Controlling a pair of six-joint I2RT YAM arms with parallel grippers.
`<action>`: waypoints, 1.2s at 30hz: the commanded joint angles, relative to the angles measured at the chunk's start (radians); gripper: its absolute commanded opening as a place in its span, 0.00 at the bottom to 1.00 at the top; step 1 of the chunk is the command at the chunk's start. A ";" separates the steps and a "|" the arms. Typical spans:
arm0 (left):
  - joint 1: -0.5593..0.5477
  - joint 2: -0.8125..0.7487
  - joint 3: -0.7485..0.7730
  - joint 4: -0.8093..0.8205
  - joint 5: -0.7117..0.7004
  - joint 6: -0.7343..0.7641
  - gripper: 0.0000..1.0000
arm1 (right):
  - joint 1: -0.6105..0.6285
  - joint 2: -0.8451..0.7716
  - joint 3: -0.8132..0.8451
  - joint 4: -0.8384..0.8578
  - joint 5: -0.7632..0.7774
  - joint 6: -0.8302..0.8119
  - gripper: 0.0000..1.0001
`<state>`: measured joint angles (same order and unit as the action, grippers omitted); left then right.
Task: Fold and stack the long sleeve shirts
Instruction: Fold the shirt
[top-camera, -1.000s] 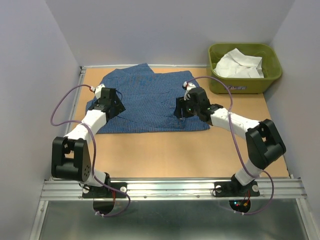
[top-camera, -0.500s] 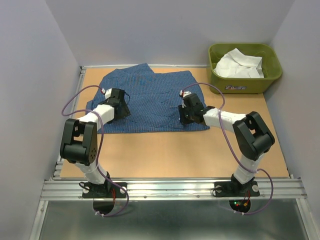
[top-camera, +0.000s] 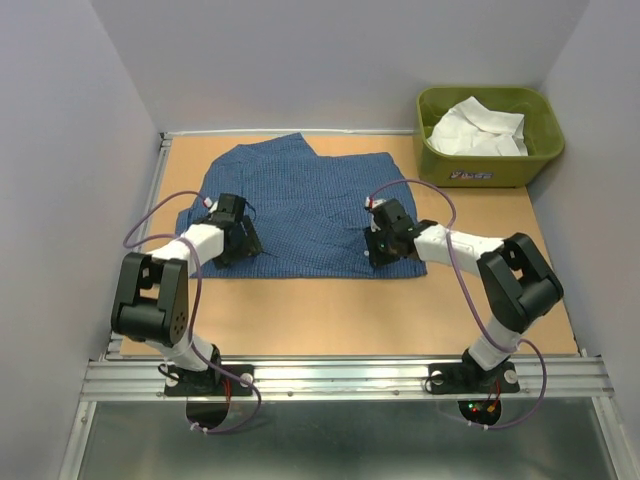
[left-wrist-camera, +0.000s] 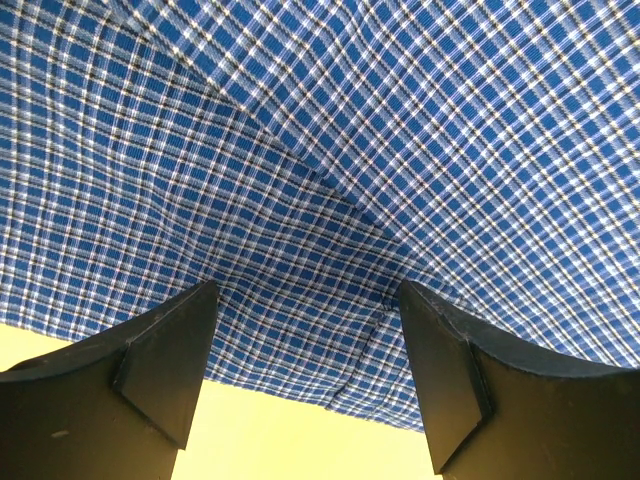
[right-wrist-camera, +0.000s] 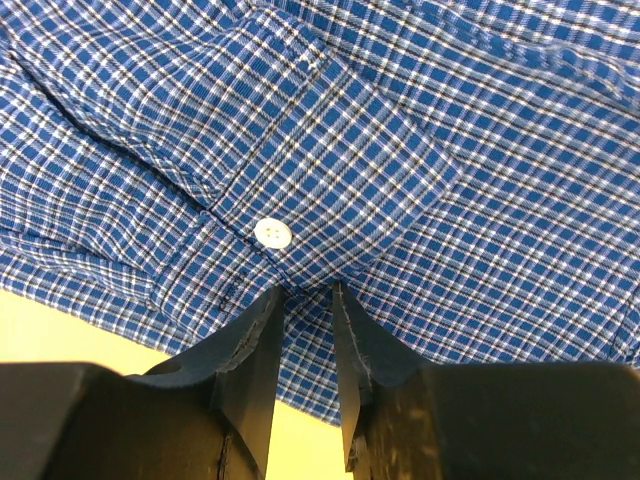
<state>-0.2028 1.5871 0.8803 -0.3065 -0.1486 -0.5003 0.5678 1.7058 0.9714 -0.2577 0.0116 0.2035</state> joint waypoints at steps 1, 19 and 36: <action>-0.001 -0.114 -0.113 -0.100 0.142 -0.053 0.84 | 0.026 -0.069 -0.062 -0.271 -0.093 0.077 0.32; -0.027 -0.389 -0.030 -0.010 0.143 -0.096 0.74 | 0.061 -0.184 0.234 -0.177 -0.171 0.157 0.44; 0.175 -0.135 -0.090 0.222 0.142 -0.121 0.40 | 0.116 0.133 0.286 0.458 -0.404 0.461 0.45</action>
<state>-0.0727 1.4326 0.8268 -0.1482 -0.0265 -0.6327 0.6617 1.8126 1.1927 -0.0006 -0.3435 0.5957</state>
